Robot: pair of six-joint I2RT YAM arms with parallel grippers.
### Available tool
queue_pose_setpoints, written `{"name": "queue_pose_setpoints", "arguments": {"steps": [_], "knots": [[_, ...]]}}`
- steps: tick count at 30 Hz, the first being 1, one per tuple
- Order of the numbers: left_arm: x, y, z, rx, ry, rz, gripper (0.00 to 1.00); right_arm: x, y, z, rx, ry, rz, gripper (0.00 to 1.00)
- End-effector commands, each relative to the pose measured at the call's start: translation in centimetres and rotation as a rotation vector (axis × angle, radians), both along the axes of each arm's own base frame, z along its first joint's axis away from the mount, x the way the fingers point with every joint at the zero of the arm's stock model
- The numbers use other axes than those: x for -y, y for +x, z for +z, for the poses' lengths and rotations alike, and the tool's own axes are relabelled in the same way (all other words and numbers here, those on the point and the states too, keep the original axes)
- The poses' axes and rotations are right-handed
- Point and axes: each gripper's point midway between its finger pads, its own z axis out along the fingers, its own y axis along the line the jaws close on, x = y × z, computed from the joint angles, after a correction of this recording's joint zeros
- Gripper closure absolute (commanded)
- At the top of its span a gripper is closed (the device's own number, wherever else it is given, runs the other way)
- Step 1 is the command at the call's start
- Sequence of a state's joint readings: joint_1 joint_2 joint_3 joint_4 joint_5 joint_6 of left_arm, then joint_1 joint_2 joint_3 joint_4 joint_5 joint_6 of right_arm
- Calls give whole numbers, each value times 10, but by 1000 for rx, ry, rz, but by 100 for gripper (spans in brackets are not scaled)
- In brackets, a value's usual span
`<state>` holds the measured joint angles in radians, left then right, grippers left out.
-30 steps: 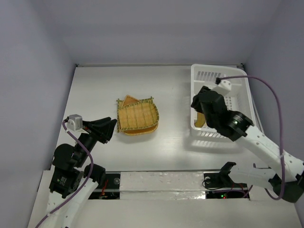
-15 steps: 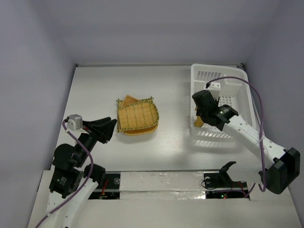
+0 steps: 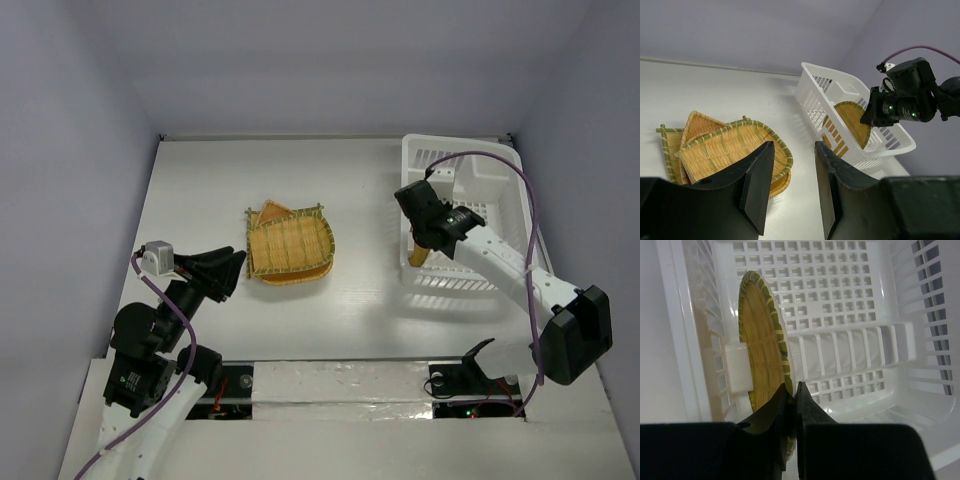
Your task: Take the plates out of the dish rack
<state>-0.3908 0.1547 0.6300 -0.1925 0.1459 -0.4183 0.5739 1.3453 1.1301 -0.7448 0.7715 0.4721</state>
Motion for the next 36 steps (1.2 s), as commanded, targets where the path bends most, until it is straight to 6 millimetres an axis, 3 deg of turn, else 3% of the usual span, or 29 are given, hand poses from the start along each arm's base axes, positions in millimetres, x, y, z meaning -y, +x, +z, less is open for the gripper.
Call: {"name": "queue_pose_setpoints", "arguments": {"steps": [1,8,12,16,18,20,22,23,25,26,27,28,30,31,32,33,34,36], "knots": [[1,0,8,27,-14,-7,65,10,8,30,61,-49,-37,99],[2,0,8,28,-14,-8,65,26,5,77,122,-111,-59,100],[2,1,7,25,-12,-11,65,36,-1,115,189,-114,-85,100],[3,0,7,25,-12,-13,65,44,-12,170,322,-23,-110,100],[2,1,8,26,-14,-10,65,32,-13,186,375,71,-58,100],[2,1,7,25,-14,-10,65,3,-14,203,445,206,55,100],[2,1,7,23,-14,-9,65,-26,-15,207,470,310,144,100],[2,1,8,24,-15,-6,65,-48,-13,214,495,399,214,100],[1,2,7,21,-14,-3,65,-82,-10,203,478,510,288,100],[2,2,6,19,-15,-3,65,-112,-11,210,493,613,385,100],[2,3,6,17,-12,-4,65,-132,-8,192,455,667,404,100],[2,3,5,12,-12,-1,65,-159,-10,198,467,766,487,100],[2,4,4,9,-9,-2,65,-186,-8,190,449,880,520,100],[2,5,4,6,-9,-3,65,-200,-4,168,406,909,529,100],[2,5,4,6,-8,-2,65,-217,-4,176,428,990,588,100],[3,5,3,4,-8,-3,65,-226,-4,171,410,1054,581,100],[3,5,5,6,-9,-3,65,-237,1,153,384,1081,582,100],[3,5,4,6,-8,-2,65,-255,1,153,380,1166,609,100]]}}
